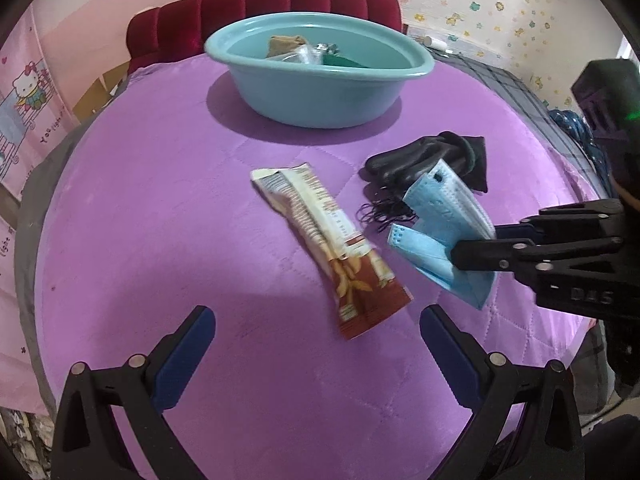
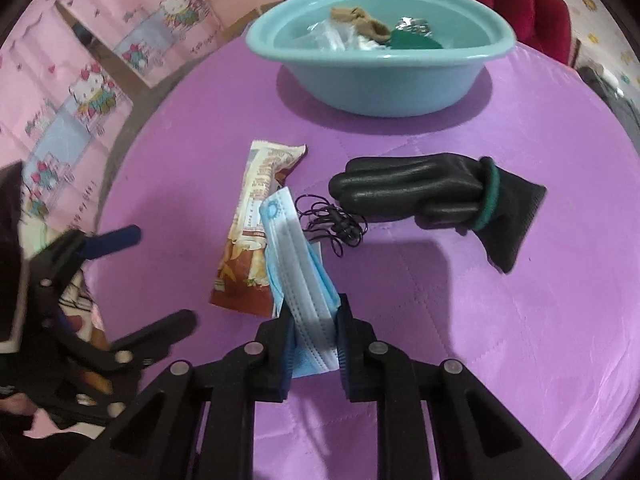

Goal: Organize soft objects
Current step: 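Grasp the blue face mask with the right gripper while the left gripper grasps the snack wrapper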

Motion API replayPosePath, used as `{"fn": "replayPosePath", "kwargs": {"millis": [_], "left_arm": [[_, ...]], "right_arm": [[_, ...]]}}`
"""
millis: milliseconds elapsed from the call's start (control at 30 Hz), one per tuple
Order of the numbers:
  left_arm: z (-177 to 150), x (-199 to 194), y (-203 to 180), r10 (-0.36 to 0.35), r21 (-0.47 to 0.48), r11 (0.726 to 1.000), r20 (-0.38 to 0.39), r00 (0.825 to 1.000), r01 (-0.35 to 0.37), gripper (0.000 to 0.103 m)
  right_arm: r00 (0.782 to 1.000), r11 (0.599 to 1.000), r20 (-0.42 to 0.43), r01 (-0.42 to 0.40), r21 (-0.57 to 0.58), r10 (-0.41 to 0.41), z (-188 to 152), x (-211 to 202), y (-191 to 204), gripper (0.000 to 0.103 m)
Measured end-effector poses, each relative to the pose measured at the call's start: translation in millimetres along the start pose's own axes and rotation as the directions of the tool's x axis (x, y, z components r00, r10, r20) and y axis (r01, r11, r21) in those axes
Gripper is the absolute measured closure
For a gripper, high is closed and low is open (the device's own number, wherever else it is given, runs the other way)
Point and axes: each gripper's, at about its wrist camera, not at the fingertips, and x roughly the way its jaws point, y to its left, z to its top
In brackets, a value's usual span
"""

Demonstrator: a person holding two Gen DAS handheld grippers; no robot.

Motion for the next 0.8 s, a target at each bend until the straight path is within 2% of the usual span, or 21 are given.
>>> {"fn": "replayPosePath", "kwargs": {"millis": [100,300,433,700,767,800], "left_arm": [[5,3,-6,-0.009,0.012,1.000,0.002,1.000,0.009,0.000],[16,13,-10,-0.004,0.004,1.000,-0.002,1.000,0.004,0.000],[21,21,-9,0.032,-0.035,0.999,0.004,0.999,-0.032,0.000],[32,39,-7,0.061,-0.085,0.994,-0.020,0.998,-0.063,0.000],[35,44,-6,0.037,-0.097,0.994,-0.041,0.998,-0.041,0.003],[36,46,-6,0.035,-0.100,0.994,-0.048,0.998,-0.040,0.011]], "right_arm": [[0.999,0.999,0.025,-0.026,0.034,0.025,-3,-13,-5,0.085],[0.998,0.998,0.050,0.026,0.063,-0.029,-15,-32,-10,0.085],[0.996,0.994,0.065,0.050,0.100,-0.057,-21,-38,-19,0.085],[0.993,0.987,0.066,0.083,0.141,-0.093,-30,-42,-30,0.085],[0.993,0.986,0.068,0.083,0.146,-0.094,-30,-43,-31,0.085],[0.993,0.985,0.067,0.084,0.148,-0.095,-30,-43,-32,0.085]]}}
